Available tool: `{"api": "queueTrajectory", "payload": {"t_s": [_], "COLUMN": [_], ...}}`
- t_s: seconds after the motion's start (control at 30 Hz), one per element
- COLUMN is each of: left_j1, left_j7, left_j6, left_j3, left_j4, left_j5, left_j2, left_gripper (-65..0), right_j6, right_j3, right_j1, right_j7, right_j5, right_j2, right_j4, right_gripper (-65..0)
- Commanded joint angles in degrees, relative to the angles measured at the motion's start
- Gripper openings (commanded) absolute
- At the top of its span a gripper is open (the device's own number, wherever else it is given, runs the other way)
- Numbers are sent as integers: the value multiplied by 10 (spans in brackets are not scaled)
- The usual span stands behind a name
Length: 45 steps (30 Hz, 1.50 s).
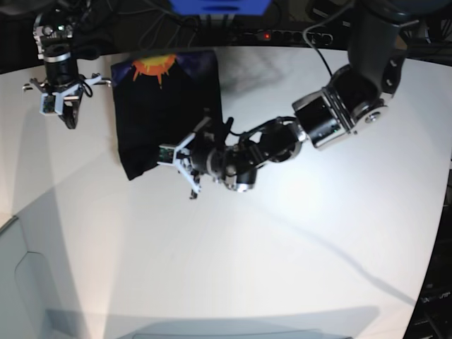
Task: Fold the T-shirt properly
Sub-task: 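Rotate the folded bundle with the left gripper so the print faces the robot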
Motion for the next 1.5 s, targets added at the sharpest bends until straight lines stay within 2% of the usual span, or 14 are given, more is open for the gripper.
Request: {"api": "queueTrajectory", "payload": {"t_s": [0.0, 0.23, 0.7, 0.77, 0.87, 0.97, 1.07, 1.2, 1.3, 1.47], "left_j1": [-3, -26, -29, -29, -31, -41, -43, -35, -6, 25], "left_j7": [55, 59, 60, 62, 90, 95, 98, 98, 98, 98], "left_j6": [6, 6, 8, 9, 11, 11, 11, 11, 11, 11], "left_j3": [5, 6, 10, 10, 6, 5, -2, -66, -151, -269], "left_j4": [-13, -13, -13, -13, -7, 13, 40, 89, 125, 172], "left_j5": [72, 144, 146, 146, 146, 146, 147, 190, 221, 227], "left_j2": [1, 29, 25, 27, 29, 27, 22, 10, 3, -2], "left_gripper": [-649, -649, -642, -591, -457, -319, -226, -203, -202, -202], "right_j6": [7, 7, 7, 7, 7, 7, 7, 7, 7, 7], "right_j3": [1, 1, -3, -3, -3, -3, -3, -10, -22, -46], "right_j1": [0, 4, 28, 28, 28, 36, 39, 40, 40, 40], "right_j7": [17, 17, 16, 16, 16, 16, 16, 16, 16, 16], "right_j5": [10, 10, 12, 12, 12, 12, 12, 12, 12, 12], "right_j2": [3, 3, 3, 3, 3, 3, 3, 3, 3, 3], "right_j4": [12, 12, 12, 12, 12, 11, 11, 10, 8, 2], "right_gripper": [-650, -650, -650, -650, -650, -650, -650, -650, -650, -650]}}
